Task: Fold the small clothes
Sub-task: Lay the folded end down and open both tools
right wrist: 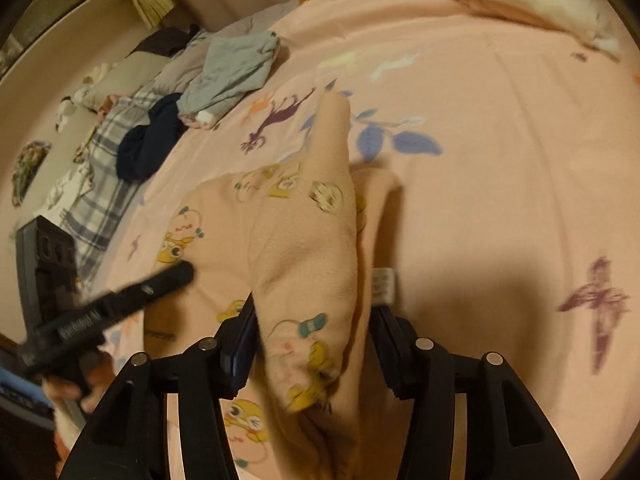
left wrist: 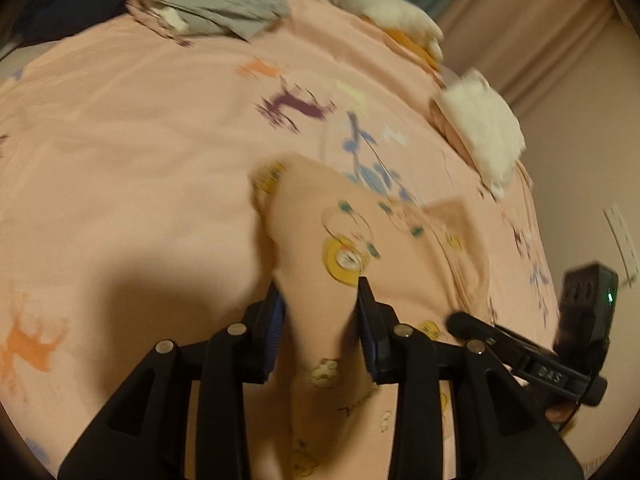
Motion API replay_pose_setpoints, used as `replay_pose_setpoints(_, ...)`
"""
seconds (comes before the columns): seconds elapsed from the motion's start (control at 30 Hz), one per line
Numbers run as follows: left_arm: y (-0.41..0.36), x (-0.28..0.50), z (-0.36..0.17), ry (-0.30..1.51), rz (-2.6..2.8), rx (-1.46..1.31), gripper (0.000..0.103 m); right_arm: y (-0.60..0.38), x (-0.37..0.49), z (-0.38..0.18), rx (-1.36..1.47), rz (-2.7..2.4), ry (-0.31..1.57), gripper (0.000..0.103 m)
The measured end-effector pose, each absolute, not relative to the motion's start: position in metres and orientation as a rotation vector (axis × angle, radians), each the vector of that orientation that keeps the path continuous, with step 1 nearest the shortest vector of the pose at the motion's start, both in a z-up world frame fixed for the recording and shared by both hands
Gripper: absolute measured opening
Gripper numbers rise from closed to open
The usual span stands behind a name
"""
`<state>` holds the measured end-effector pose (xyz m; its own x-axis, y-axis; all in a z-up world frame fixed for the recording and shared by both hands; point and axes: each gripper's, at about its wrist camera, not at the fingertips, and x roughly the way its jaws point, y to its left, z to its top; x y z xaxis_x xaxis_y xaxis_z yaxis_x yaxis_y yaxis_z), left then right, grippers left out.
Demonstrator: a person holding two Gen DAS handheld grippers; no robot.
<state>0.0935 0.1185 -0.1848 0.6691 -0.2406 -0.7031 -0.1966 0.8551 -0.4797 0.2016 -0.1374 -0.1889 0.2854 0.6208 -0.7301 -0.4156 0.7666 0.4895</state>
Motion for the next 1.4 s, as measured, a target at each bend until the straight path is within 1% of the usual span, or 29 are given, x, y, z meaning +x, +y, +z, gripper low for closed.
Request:
replay_pose_setpoints(0.1, 0.123, 0.084, -0.17, 0.805, 0.035, -0.524, 0.035, -0.145, 0.195, -0.172, 0.188, 0.668, 1.042, 0.051)
replay_pose_setpoints(0.13, 0.119, 0.082, -0.164, 0.79, 0.051, -0.492, 0.031, -0.146, 0.194, -0.168, 0.176, 0.653, 1.023, 0.051)
replay_pose_setpoints(0.2, 0.114, 0.077, -0.155, 0.762, 0.081, -0.44, 0.03, -0.15, 0.19, -0.156, 0.158, 0.612, 0.971, 0.051)
replay_pose_setpoints(0.3, 0.106, 0.068, -0.146, 0.733, 0.048, -0.404, 0.025, -0.151, 0.19, -0.145, 0.153, 0.604, 0.922, 0.051)
replay_pose_setpoints(0.37, 0.099, 0.062, -0.141, 0.715, 0.013, -0.394, 0.019, -0.148, 0.188, -0.137, 0.148, 0.632, 0.899, 0.051)
replay_pose_setpoints(0.43, 0.092, 0.059, -0.136, 0.699, -0.021, -0.386, 0.016, -0.144, 0.186, -0.132, 0.14, 0.641, 0.882, 0.047)
replay_pose_setpoints(0.5, 0.083, 0.059, -0.135, 0.698, -0.055, -0.384, 0.016, -0.137, 0.183, -0.128, 0.128, 0.655, 0.869, 0.035)
replay_pose_setpoints(0.6, 0.069, 0.062, -0.14, 0.725, -0.088, -0.36, 0.016, -0.127, 0.181, -0.13, 0.137, 0.682, 0.872, 0.031)
replay_pose_setpoints(0.63, 0.062, 0.065, -0.143, 0.731, -0.098, -0.348, 0.016, -0.123, 0.181, -0.132, 0.136, 0.69, 0.875, 0.028)
replay_pose_setpoints(0.67, 0.059, 0.067, -0.146, 0.735, -0.103, -0.345, 0.016, -0.12, 0.179, -0.135, 0.127, 0.692, 0.881, 0.023)
replay_pose_setpoints(0.77, 0.05, 0.079, -0.166, 0.802, -0.107, -0.333, 0.016, -0.109, 0.183, -0.151, 0.096, 0.679, 0.935, 0.022)
replay_pose_setpoints(0.87, 0.054, 0.093, -0.193, 0.894, -0.102, -0.386, 0.016, -0.11, 0.188, -0.167, 0.11, 0.665, 0.969, 0.022)
replay_pose_setpoints(0.93, 0.056, 0.095, -0.201, 0.899, -0.102, -0.412, 0.016, -0.115, 0.193, -0.176, 0.146, 0.675, 0.992, 0.022)
replay_pose_setpoints(0.97, 0.056, 0.095, -0.203, 0.89, -0.102, -0.414, 0.016, -0.117, 0.195, -0.181, 0.161, 0.678, 1.006, 0.02)
replay_pose_setpoints(1.0, 0.054, 0.095, -0.204, 0.888, -0.099, -0.402, 0.015, -0.119, 0.199, -0.187, 0.174, 0.673, 1.024, 0.01)
replay_pose_setpoints(1.03, 0.052, 0.096, -0.204, 0.89, -0.096, -0.382, 0.014, -0.121, 0.202, -0.193, 0.186, 0.65, 1.044, 0.006)
replay_pose_setpoints(1.1, 0.052, 0.098, -0.206, 0.888, -0.094, -0.382, 0.015, -0.128, 0.202, -0.197, 0.228, 0.656, 1.05, 0.005)
replay_pose_setpoints(1.17, 0.058, 0.1, -0.209, 0.89, -0.099, -0.423, 0.012, -0.131, 0.2, -0.198, 0.246, 0.666, 1.046, 0.005)
replay_pose_setpoints(1.27, 0.072, 0.104, -0.214, 0.898, -0.113, -0.528, 0.008, -0.126, 0.195, -0.195, 0.196, 0.652, 1.03, 0.005)
replay_pose_setpoints(1.33, 0.078, 0.102, -0.215, 0.904, -0.121, -0.603, 0.008, -0.122, 0.193, -0.193, 0.165, 0.634, 1.025, 0.005)
replay_pose_setpoints(1.4, 0.081, 0.093, -0.21, 0.912, -0.1, -0.657, 0.004, -0.122, 0.191, -0.19, 0.161, 0.619, 1.027, 0.005)
